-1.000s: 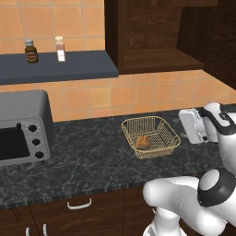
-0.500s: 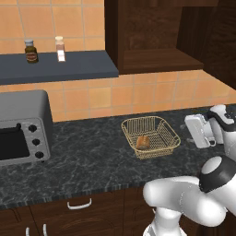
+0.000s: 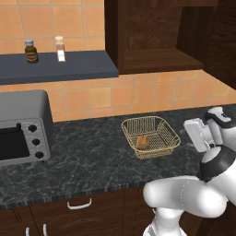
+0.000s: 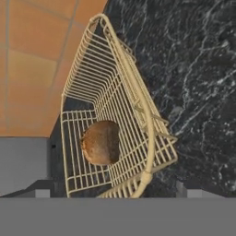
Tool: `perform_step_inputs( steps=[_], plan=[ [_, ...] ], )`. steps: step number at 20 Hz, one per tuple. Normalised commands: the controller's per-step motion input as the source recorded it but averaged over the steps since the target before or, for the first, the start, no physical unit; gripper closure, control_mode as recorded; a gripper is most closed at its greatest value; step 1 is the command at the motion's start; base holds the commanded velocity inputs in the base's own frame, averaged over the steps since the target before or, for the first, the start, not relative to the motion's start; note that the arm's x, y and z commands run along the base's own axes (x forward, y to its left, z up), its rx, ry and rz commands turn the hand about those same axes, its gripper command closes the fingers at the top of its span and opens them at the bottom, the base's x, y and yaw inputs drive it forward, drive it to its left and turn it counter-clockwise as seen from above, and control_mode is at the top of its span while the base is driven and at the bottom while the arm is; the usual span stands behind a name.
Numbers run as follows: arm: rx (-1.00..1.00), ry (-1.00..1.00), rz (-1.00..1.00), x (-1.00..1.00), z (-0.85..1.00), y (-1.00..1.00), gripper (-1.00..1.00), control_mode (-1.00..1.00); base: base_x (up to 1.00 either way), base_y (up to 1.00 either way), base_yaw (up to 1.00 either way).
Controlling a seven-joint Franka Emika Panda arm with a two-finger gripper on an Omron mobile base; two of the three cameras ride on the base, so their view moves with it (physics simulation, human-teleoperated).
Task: Open the cabinet, pick up the bread from the cabinet and place it in the basket. Then move the basket to the dining counter.
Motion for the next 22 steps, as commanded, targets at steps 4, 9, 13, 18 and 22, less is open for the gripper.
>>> perform_step_inputs(
  steps=[4,9,13,18,22],
  plan=[
    [-0.01,0.06,0.05,0.00,-0.27,0.04,-1.00,-1.00,0.00,0.00,0.00],
    [-0.03,0.00,0.04,0.02,-0.28,0.10,-1.00,-1.00,0.00,0.00,0.00],
    [-0.03,0.00,0.01,0.14,-0.29,0.00,-1.00,-1.00,0.00,0.00,0.00],
    [-0.01,0.00,0.00,0.30,-0.17,0.11,-1.00,-1.00,0.00,0.00,0.00],
    [0.00,0.00,0.00,0.17,-0.24,0.21,-1.00,-1.00,0.00,0.00,0.00]
  ],
)
